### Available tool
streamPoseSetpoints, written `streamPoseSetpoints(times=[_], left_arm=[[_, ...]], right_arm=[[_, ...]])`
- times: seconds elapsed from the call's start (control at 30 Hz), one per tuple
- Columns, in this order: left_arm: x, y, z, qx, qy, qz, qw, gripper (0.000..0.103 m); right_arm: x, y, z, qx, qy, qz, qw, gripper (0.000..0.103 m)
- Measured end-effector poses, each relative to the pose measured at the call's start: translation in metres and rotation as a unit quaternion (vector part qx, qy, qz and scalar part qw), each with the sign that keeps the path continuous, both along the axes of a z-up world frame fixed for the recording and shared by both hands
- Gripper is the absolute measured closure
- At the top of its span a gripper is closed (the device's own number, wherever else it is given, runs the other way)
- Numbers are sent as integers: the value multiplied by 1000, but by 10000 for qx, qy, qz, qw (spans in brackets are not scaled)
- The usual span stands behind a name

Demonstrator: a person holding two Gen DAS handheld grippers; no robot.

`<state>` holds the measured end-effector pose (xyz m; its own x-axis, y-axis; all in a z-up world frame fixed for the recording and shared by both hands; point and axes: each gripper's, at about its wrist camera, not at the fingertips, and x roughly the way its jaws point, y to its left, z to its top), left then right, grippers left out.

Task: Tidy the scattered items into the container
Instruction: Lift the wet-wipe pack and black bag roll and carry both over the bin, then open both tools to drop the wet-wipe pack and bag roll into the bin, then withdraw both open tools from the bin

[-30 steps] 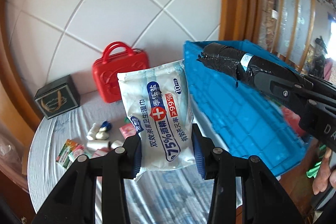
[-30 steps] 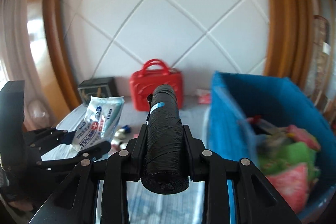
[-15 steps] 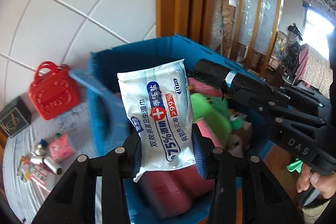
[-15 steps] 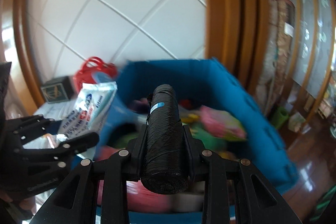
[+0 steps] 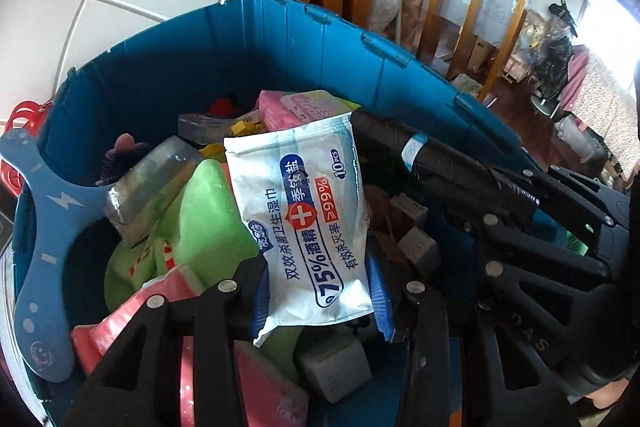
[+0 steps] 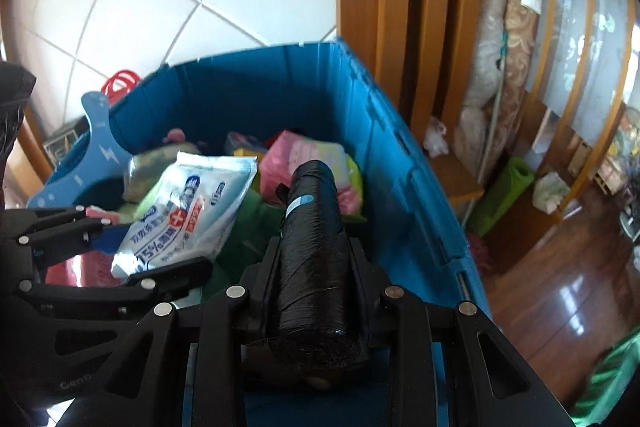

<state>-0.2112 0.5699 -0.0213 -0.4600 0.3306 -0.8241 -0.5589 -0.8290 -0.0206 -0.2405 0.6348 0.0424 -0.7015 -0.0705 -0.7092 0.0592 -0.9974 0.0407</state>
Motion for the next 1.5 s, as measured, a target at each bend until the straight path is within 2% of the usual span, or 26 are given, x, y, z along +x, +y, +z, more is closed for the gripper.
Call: streamPoseSetpoints(times=[0.33,0.5,0.6,0.77,0.83,0.9,0.97,1.0,1.2,1.33,1.5], left_arm=[[9,3,0,-160,160,-31,9997,54],[11,-4,5,-70,167,-17,9998,47],[16,-8,9,-5,230,5,9997,42],[27,-17,19,55,398,49,9992,36],[34,-22,23,2,560,83,9984,36],[40,-28,27,-10,662,145,9977,36],[46,-36,30,37,725,230,9971,35],[49,-43,33,79,765,280,9966,35],[77,-79,50,158,1094,572,9922,34],[99,-112,66,326,1406,872,9857,34],[120,-146,72,401,1490,1043,9825,34]], right_arm=[[0,2,-1,-22,-216,92,9997,72],[10,5,8,-49,-62,61,9999,68],[18,7,15,-41,45,19,10000,62],[33,14,28,-90,235,-93,9996,37],[39,15,34,-83,322,-77,9994,31],[46,13,40,-86,418,-60,9991,21],[55,10,47,-112,556,-21,9984,4],[60,7,51,-136,629,-5,9979,1],[80,-13,62,-251,743,162,9968,0],[96,-31,60,-247,727,192,9969,0],[119,-59,63,-276,840,211,9959,0]])
